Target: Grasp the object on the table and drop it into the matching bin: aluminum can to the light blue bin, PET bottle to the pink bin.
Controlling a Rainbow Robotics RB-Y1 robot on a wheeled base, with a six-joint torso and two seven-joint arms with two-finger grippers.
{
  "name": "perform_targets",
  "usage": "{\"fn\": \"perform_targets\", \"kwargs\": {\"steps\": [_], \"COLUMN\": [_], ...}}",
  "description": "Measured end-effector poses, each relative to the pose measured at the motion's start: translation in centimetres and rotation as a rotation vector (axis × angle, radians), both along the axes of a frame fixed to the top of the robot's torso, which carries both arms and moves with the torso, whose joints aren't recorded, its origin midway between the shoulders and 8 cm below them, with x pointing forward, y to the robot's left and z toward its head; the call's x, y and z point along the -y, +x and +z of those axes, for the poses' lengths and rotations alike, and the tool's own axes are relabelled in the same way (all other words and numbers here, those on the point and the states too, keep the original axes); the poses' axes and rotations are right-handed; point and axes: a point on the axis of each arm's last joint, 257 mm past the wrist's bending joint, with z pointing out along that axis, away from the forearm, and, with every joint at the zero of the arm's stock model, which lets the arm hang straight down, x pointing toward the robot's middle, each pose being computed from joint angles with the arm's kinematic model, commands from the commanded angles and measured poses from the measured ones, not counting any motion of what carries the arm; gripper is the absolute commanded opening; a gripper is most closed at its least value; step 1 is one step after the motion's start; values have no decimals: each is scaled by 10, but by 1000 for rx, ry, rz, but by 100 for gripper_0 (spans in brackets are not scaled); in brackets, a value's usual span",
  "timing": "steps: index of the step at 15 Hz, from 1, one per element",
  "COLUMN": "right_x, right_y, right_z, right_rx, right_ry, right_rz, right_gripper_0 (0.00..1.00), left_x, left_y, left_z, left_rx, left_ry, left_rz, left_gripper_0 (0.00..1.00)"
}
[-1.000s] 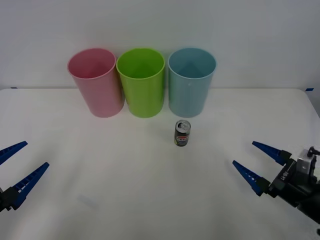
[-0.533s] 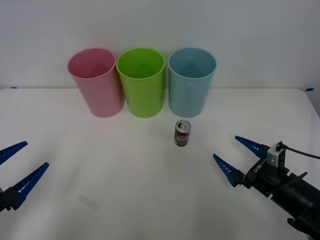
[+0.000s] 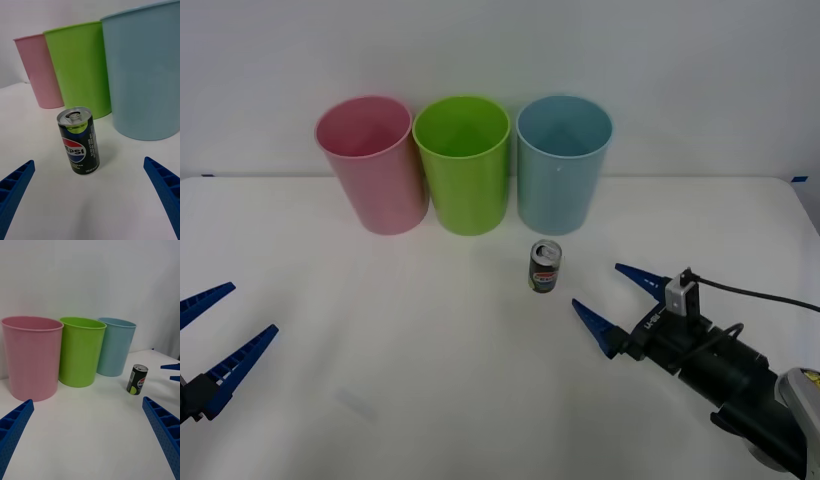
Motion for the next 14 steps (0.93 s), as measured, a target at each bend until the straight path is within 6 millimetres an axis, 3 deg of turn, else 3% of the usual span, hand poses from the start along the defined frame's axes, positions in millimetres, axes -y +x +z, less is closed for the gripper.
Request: {"fn": "perform_targets", "kwargs": {"steps": [14], "right_x": [-67], "right_y": [56], "right_z": [-22], "right_rx": [-3], "right_ry": [-73], "right_rz": [12], "right_gripper_0": [100], "left_x": [0], "left_y": [0], "left_z": [0], "left_rx": [0], "left_ry": [0], "left_rz": [0], "left_gripper_0": [100]}}
